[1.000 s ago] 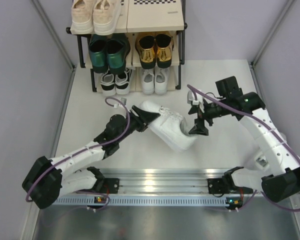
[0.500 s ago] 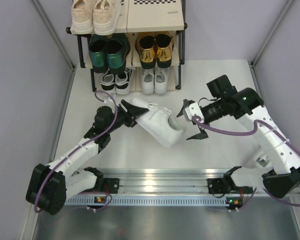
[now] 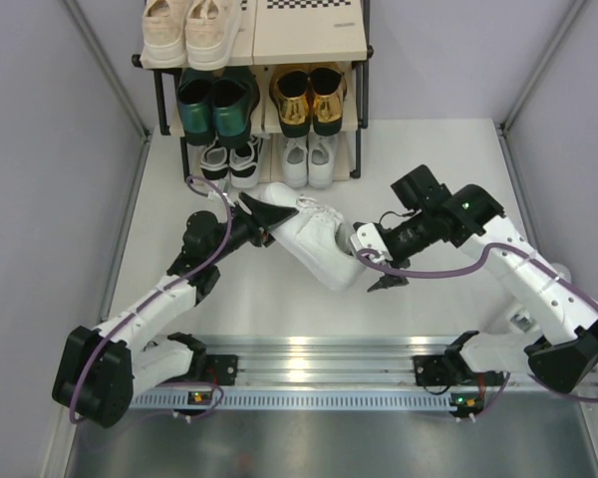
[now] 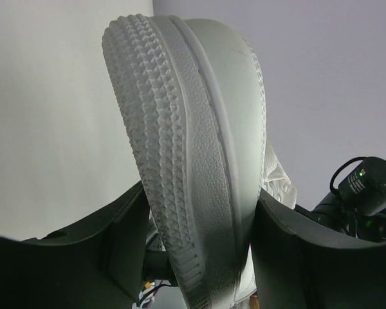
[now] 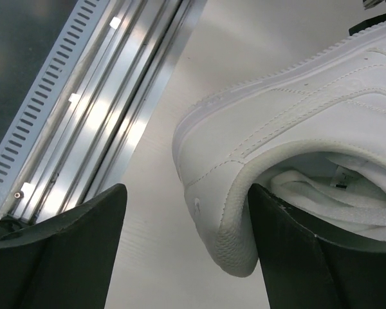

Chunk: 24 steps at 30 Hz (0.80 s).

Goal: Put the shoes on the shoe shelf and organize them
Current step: Pick up the shoe at the center of the board.

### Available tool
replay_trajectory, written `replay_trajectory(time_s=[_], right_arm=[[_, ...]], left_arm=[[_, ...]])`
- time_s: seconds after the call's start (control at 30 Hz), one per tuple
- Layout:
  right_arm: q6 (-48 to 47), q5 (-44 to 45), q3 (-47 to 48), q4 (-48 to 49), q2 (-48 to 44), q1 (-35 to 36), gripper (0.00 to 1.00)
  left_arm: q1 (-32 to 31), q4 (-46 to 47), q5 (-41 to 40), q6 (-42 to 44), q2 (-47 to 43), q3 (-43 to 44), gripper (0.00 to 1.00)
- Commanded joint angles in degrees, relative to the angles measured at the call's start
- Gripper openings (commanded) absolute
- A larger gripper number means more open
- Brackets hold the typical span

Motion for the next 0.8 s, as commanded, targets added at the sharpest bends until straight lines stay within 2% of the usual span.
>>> replay_trajectory(time_s=[0.0,0.17,0.23,0.27,0.3,0.47,0.6,0.67,0.7,0.73,0.77], right_arm=[[3.3,0.1,-0.3,4.3,0.3,2.0,0.74],[7.8,-0.7,0.0,9.2,0.4,2.6,0.67],[8.1,-0.6,0.2,10.1,1.2,3.0,0.58],[7.9,-0.6,0.3,10.1,1.3,3.1,0.58],[7.8,-0.4,0.4,10.1,1.5,3.2,0.53],[5.8,-0.3,1.6,8.2,2.2,3.4,0.38],[3.4,-0.5,3.4,5.1,3.3,3.5,0.19],[1.9,-0.6,5.1,3.5,3.9,3.5,0.14],[1.9,-0.8,5.5,2.6,4.3,3.6,0.16],[3.4,-0.9,6.3,2.7,4.6,3.6,0.21],[5.1,-0.8,6.6,3.4,4.5,3.6,0.32]], left_arm=[[0.4,14.3,1.0,-6.3,-0.5,0.8,0.00],[0.4,17.0,0.1,-8.4,-0.2,-0.1,0.00],[0.4,18.9,-0.4,-9.3,-0.1,-1.0,0.00],[0.3,19.5,-0.4,-9.6,0.0,-1.0,0.00],[0.4,19.9,-0.6,-9.8,0.2,-1.4,0.00],[0.4,21.7,-0.5,-10.4,0.2,-1.6,0.00],[0.4,23.3,0.4,-10.6,1.0,-1.5,0.00],[0.4,24.0,1.0,-10.6,1.5,-1.0,0.00],[0.3,24.1,1.6,-10.5,1.6,-0.9,0.00],[0.3,24.3,1.9,-10.3,1.7,-0.7,0.00],[0.3,24.5,2.2,-10.2,1.7,-0.4,0.00]])
